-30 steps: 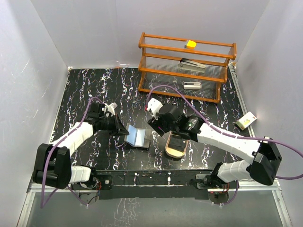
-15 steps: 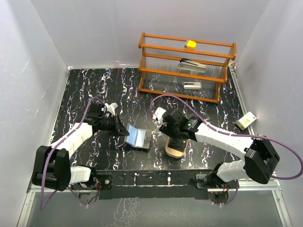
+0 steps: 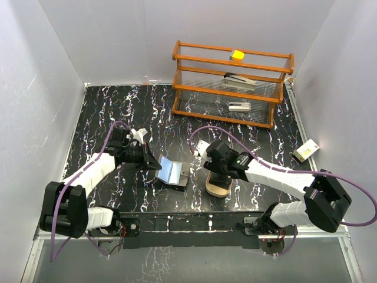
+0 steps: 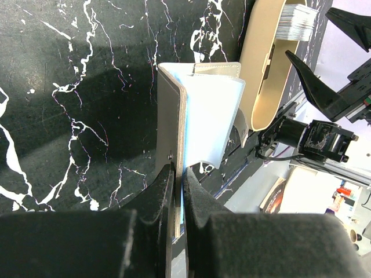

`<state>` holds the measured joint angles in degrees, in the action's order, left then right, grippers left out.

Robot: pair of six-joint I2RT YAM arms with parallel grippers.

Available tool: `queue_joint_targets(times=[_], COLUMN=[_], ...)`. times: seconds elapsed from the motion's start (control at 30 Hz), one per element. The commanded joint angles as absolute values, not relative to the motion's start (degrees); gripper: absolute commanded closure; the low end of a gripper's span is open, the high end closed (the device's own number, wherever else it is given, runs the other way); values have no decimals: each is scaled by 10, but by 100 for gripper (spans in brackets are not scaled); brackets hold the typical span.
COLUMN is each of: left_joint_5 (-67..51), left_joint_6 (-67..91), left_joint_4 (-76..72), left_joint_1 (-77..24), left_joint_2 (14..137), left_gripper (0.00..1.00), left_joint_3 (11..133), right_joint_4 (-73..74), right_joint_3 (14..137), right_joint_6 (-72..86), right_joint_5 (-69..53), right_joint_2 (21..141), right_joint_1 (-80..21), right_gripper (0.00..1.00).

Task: Put the credit cards into the card holder
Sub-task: Pick up the credit card from the storage box.

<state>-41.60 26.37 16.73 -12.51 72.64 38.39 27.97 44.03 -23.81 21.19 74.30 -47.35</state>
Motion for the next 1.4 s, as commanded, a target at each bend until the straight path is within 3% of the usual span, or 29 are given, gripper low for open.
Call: queue_joint_targets(times=[0.0,0.97,1.37], left_joint_5=[-443,-449,-446], left_joint_6=[259,259,258], left_joint_4=[171,169,172], left_joint_1=[-128,-127,-128], left_joint_2=[713,725,726], left_gripper=[100,100,100], left_joint_3=[391,391,393], right_joint_4=[216,175,185], right_joint_3=[430,414,429], right_joint_6=[-265,-281,-282], right_joint_5=[239,259,251], right_joint_2=[734,760,734], right_joint_1=[-470,-470,-470], right_gripper=[43,40,63])
